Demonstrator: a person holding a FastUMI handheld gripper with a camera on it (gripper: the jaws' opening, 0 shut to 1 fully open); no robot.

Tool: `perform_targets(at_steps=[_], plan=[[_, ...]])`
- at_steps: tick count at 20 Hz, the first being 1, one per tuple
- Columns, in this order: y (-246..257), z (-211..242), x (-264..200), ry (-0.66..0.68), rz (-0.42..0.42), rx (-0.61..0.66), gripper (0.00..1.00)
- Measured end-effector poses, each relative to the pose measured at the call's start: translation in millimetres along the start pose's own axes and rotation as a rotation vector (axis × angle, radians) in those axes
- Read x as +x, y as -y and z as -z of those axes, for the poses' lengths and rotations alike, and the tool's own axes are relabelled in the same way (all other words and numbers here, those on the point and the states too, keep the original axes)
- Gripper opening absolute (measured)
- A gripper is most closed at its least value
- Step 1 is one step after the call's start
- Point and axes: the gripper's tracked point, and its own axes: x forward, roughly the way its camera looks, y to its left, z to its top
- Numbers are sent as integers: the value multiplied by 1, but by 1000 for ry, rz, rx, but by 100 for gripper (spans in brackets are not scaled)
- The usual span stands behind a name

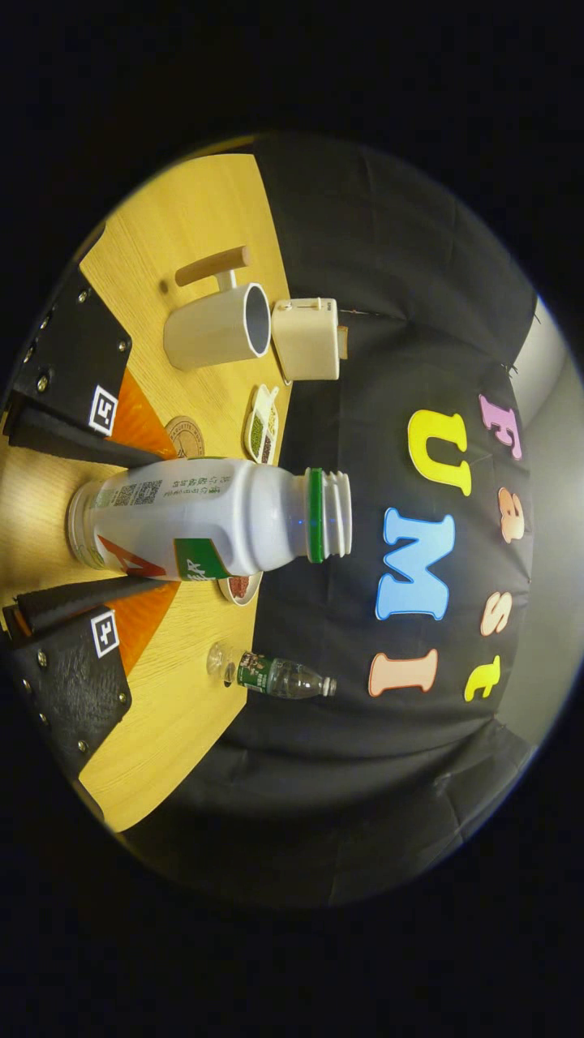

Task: Take the bottle from table, then pour the juice into the cup, finally place the bottle on the coaster

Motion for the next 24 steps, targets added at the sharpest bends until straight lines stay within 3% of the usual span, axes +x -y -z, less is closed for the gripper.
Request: perform_targets(at_steps=[10,24], plan=[[-14,-7,11,-15,57,-210,64],[-38,-37,42,-11,111,-610,64]])
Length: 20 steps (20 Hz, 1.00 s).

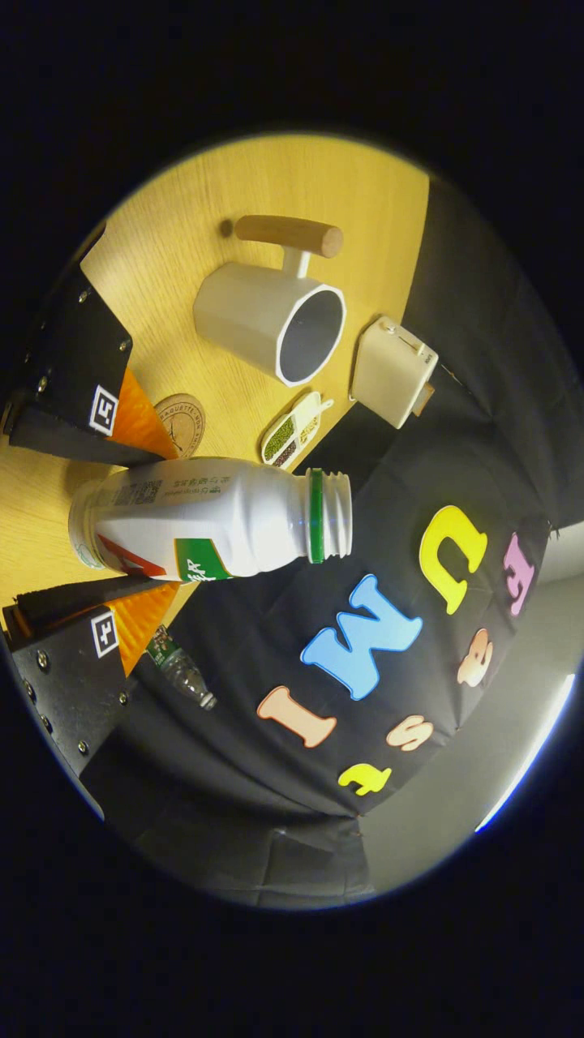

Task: Take the bottle from table, then pour the juice into the cup, finally place the bottle on the coaster

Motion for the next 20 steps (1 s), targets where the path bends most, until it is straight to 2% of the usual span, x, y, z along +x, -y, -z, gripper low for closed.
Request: perform_targets(at_steps=[13,20], plan=[[12,-25,17,4,89,-416,64],[13,-35,24,12,119,-548,64]])
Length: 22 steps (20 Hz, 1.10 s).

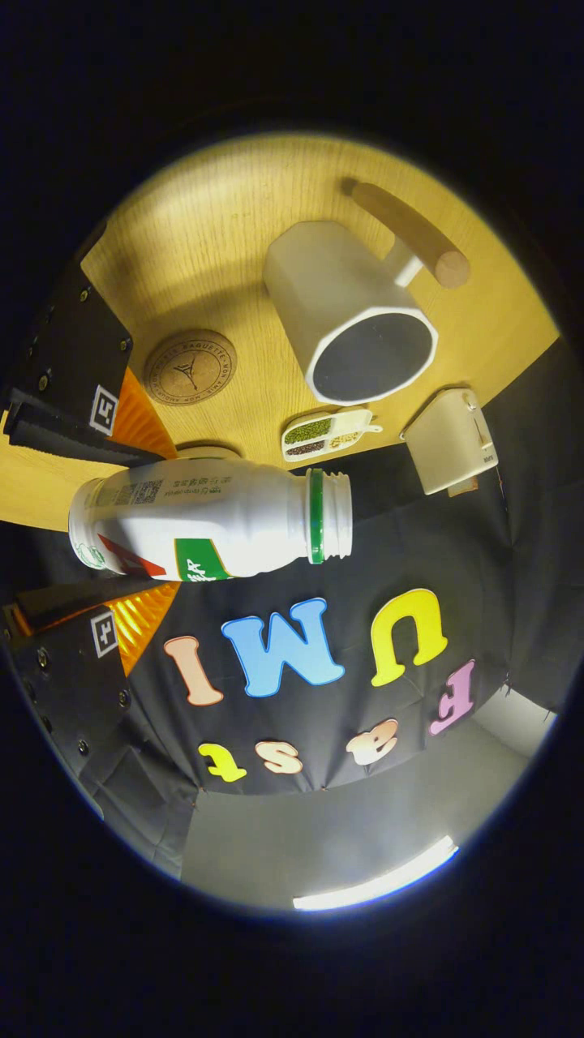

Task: Take the bottle from table, then pour the juice into the cup, finally place the bottle on the coaster

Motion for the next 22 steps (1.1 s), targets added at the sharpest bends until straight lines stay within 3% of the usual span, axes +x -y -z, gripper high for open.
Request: perform_targets(at_steps=[22], plan=[[23,-17,4,34,95,-275,64]])
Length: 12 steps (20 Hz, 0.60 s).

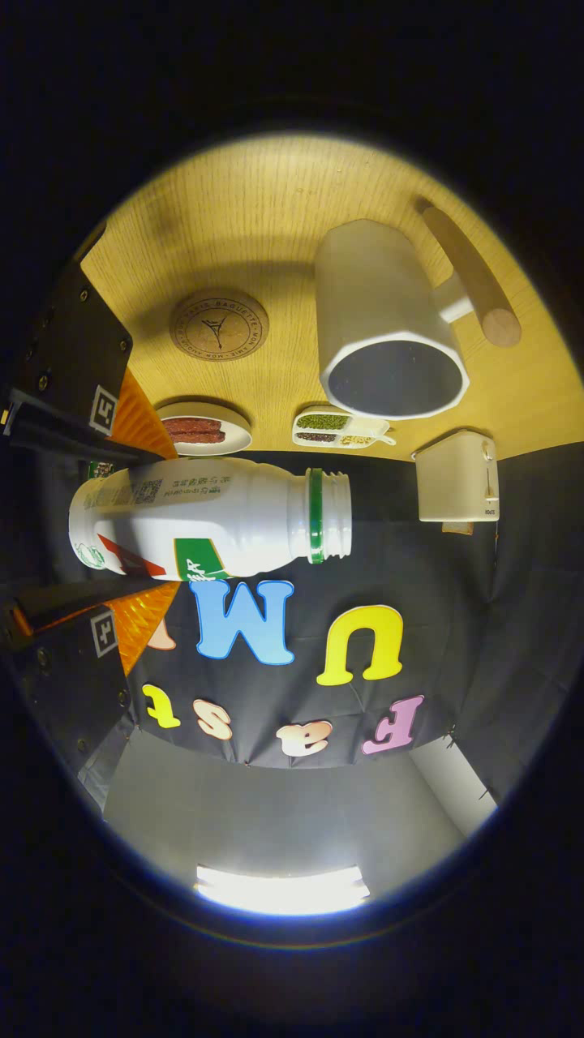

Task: Take the bottle from table, then pour the juice into the cup, finally place the bottle on the coaster

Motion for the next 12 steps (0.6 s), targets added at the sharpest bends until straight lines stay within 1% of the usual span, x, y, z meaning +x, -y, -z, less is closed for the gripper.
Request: perform_targets(at_steps=[12], plan=[[7,-1,1,9,12,-59,63]])
